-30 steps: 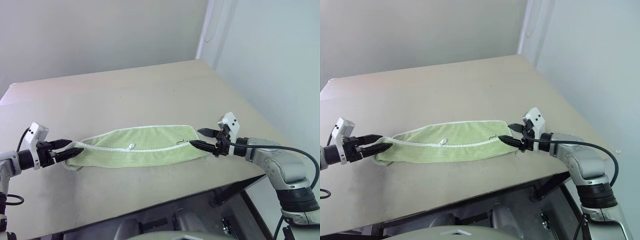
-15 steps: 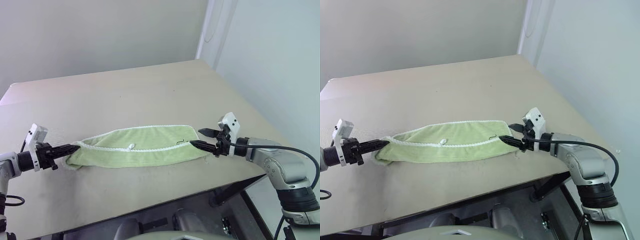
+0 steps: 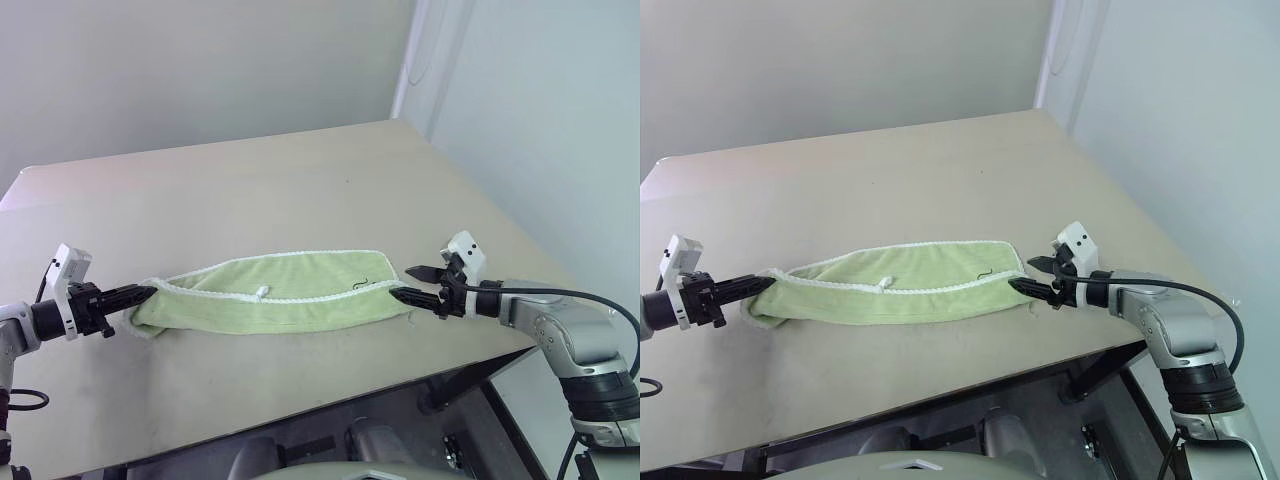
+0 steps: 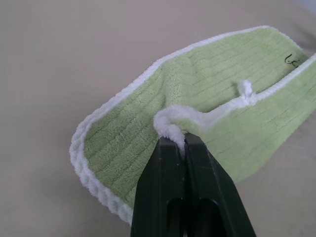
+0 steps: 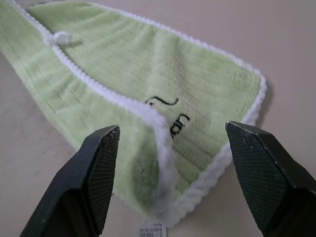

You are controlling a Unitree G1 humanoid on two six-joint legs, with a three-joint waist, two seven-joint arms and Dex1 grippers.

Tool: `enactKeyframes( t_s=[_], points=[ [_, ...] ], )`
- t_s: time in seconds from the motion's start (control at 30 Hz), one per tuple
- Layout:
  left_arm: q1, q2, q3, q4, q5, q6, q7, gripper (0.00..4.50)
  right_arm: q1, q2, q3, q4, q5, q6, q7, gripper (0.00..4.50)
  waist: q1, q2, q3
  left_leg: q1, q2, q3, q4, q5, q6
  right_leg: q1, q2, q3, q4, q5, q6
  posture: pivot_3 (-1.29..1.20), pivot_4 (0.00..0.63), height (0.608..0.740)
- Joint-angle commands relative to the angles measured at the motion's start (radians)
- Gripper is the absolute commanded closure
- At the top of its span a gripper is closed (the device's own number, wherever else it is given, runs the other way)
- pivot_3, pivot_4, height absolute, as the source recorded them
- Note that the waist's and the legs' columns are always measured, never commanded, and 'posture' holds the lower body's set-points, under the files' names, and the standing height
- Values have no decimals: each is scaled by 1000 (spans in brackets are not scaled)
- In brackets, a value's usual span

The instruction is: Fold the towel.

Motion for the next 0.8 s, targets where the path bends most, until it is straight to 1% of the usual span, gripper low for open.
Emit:
enactKeyframes(
  t_s=[0.03,0.1,0.2,0.43,0.47,0.57,0.7,0.8],
  points=[
    [-9,-2,9,-14,5,-20,12,4486,-16,-18,-16,-16,10,14,11,872,0,0,0,0,0,0,0,0,0,0,0,0,0,0,0,0,0,740],
    [-10,-4,10,-14,8,-20,14,4486,-17,-17,-14,-28,16,24,14,872,0,0,0,0,0,0,0,0,0,0,0,0,0,0,0,0,0,740],
    [-7,-5,11,-21,9,-18,18,4500,-16,-17,-5,-41,10,20,20,1546,0,0,0,0,0,0,0,0,0,0,0,0,0,0,0,0,0,740],
    [-14,-17,31,-12,4,-33,49,4500,-5,-24,-9,-73,20,6,53,4186,0,0,0,0,0,0,0,0,0,0,0,0,0,0,0,0,0,740],
    [-18,-22,36,-10,3,-37,59,4500,-5,-24,-12,-71,19,4,55,4455,0,0,0,0,0,0,0,0,0,0,0,0,0,0,0,0,0,740],
    [-53,-50,60,5,-13,-43,108,4500,-19,-16,-33,-60,21,-9,54,4455,1,0,0,0,0,0,0,0,0,0,0,0,0,0,0,0,0,740],
    [-202,-134,127,85,-13,-112,299,4500,-86,9,-69,-24,16,-38,19,4455,18,-1,0,0,0,-1,3,0,0,1,0,0,1,1,1,0,0,740],
    [-322,-183,159,118,-21,-154,401,4500,-175,43,-87,32,-4,-74,-38,4455,25,-1,0,0,0,-1,7,0,0,2,1,0,1,4,5,0,0,740]
  ],
)
